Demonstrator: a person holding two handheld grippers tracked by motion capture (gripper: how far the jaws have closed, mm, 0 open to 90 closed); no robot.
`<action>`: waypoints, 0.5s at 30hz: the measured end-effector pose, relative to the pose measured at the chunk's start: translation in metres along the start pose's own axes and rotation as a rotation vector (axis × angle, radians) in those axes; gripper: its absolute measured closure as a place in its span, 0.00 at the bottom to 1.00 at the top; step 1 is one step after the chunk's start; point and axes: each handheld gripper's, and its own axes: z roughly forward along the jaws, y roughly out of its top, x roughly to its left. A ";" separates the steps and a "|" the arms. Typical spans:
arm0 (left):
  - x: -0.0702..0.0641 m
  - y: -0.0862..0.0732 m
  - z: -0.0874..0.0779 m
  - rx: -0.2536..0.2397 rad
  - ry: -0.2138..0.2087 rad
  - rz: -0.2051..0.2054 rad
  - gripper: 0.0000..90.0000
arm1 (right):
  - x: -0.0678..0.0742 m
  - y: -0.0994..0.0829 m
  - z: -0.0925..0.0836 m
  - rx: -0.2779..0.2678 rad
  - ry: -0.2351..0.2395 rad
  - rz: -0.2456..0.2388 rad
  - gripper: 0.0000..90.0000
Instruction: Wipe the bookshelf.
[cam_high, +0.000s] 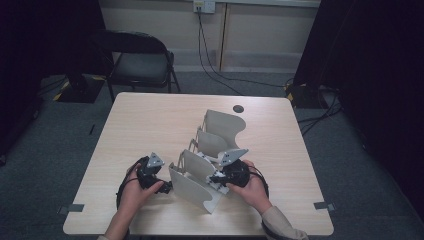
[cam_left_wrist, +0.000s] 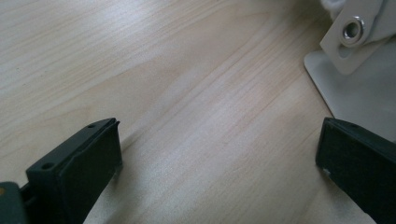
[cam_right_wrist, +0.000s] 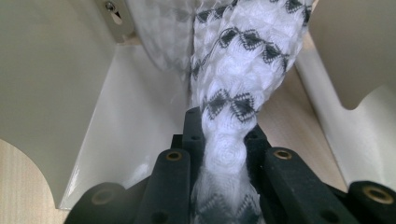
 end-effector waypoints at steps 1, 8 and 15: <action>0.000 0.000 0.000 0.000 0.001 0.004 0.00 | 0.001 -0.003 0.003 0.011 0.005 -0.002 0.87; 0.000 0.000 0.000 -0.001 -0.001 -0.001 0.00 | 0.002 -0.007 -0.001 0.016 -0.001 0.002 0.87; 0.000 0.000 0.000 0.000 0.002 0.005 0.00 | -0.002 0.007 -0.032 -0.050 -0.048 -0.002 0.87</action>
